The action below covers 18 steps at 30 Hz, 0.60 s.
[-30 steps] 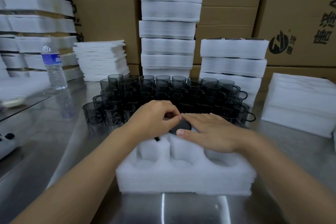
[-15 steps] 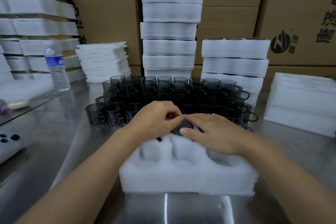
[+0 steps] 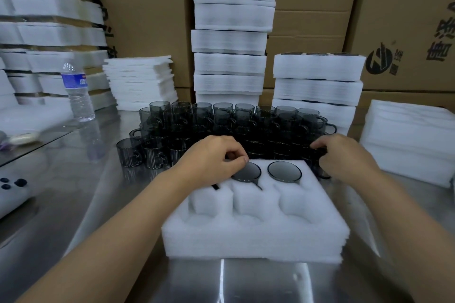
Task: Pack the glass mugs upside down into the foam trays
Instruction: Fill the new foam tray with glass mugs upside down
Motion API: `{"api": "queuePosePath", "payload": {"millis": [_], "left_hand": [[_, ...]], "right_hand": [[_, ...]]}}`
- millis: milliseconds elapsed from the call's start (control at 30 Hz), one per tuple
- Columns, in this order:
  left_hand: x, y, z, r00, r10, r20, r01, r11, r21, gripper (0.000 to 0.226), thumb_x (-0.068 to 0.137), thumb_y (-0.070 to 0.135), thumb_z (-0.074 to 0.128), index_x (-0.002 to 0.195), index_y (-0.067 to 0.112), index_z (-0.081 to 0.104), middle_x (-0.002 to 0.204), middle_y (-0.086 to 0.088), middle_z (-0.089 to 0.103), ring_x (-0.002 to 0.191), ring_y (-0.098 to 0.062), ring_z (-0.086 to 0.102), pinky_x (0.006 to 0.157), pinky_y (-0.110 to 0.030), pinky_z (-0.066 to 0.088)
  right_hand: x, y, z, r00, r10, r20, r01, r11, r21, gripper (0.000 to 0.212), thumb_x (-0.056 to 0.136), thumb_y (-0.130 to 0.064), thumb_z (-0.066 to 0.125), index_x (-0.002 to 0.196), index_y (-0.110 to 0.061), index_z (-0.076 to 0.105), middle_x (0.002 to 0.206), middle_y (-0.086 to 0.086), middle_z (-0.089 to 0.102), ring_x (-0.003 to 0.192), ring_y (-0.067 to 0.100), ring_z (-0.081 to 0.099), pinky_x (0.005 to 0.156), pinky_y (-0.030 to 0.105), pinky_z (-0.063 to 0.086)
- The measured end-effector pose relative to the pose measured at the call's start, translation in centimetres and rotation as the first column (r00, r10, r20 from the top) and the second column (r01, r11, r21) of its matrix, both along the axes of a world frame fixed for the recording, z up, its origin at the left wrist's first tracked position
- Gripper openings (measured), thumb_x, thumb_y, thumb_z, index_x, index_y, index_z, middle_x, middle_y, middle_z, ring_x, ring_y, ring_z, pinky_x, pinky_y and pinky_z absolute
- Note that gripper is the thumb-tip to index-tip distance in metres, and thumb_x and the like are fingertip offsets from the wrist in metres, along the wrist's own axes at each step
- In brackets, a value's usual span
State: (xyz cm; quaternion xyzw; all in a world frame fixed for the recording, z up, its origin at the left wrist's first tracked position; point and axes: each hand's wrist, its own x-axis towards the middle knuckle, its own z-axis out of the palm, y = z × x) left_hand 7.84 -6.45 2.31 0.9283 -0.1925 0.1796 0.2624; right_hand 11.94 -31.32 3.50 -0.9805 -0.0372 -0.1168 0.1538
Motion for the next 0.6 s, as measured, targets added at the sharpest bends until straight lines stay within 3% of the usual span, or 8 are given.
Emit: {"api": "queuePosePath", "payload": {"millis": [200, 400, 600], "left_hand": [[-0.06, -0.04, 0.03, 1.000, 0.004, -0.007, -0.004, 1.000, -0.007, 0.011, 0.089, 0.026, 0.062, 0.087, 0.025, 0.073, 0.088, 0.015, 0.064, 0.080, -0.003, 0.058, 0.076, -0.029, 0.050], [-0.04, 0.01, -0.02, 1.000, -0.002, -0.004, 0.002, 1.000, -0.010, 0.011, 0.089, 0.026, 0.062, 0.087, 0.025, 0.073, 0.087, 0.015, 0.064, 0.079, -0.002, 0.058, 0.075, -0.027, 0.050], [0.08, 0.08, -0.10, 1.000, 0.000, -0.008, 0.000, 1.000, -0.003, 0.011, 0.089, 0.029, 0.061, 0.087, 0.028, 0.072, 0.087, 0.017, 0.063, 0.079, 0.001, 0.057, 0.074, -0.025, 0.049]], "right_hand": [[-0.06, -0.06, -0.23, 0.997, -0.036, -0.075, 0.033, 0.999, -0.034, 0.045, 0.078, -0.004, 0.049, 0.112, -0.027, 0.065, 0.122, 0.001, 0.060, 0.111, 0.023, 0.053, 0.090, 0.035, 0.049], [0.13, -0.13, -0.42, 0.991, -0.024, -0.130, 0.015, 0.997, -0.070, 0.034, 0.080, -0.010, 0.056, 0.108, -0.028, 0.065, 0.114, 0.001, 0.062, 0.104, 0.023, 0.057, 0.084, 0.032, 0.050], [0.26, -0.27, -0.40, 0.992, -0.024, -0.124, 0.012, 0.996, -0.092, 0.019, 0.081, -0.011, 0.060, 0.078, -0.030, 0.057, 0.102, 0.004, 0.065, 0.093, 0.023, 0.057, 0.073, 0.029, 0.047]]}}
